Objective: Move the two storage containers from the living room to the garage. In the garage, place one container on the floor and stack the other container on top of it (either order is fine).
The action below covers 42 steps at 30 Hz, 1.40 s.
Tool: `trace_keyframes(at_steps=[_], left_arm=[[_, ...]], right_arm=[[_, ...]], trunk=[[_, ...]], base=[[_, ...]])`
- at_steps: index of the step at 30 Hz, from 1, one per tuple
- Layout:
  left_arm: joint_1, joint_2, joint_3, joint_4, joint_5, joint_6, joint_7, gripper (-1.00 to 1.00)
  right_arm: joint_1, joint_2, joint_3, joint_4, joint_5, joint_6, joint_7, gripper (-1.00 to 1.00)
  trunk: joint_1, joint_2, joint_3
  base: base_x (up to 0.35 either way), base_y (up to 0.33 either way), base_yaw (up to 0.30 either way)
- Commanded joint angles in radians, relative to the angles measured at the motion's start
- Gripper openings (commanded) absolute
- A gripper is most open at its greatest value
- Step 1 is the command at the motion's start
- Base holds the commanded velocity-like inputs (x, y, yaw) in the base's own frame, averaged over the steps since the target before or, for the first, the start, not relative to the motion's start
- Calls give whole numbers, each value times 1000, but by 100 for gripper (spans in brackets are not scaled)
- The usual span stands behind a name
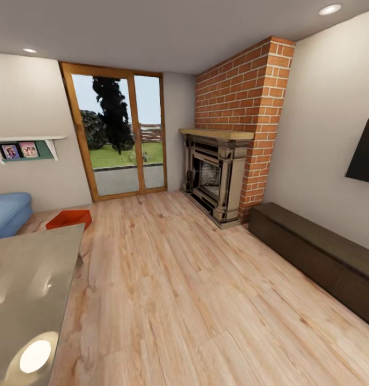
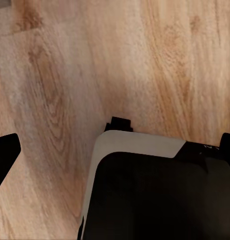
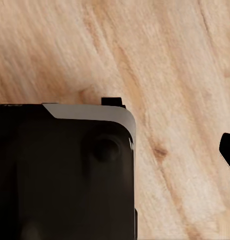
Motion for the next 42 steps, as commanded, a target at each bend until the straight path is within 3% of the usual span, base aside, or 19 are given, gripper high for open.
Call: trace_keyframes(at_steps=[1,42], left_arm=[[-1,0,-9,1,8,-3,2,100],[-1,3,-9,1,8,-3,5,100]], right_arm=[[-1,0,5,3,-5,-5,-2,100],[-1,-1,5,3,-5,-5,-1,100]], trunk=[[1,-1,-1],[1,-1,-1]], base=[[318,0,0],[318,-37,0]])
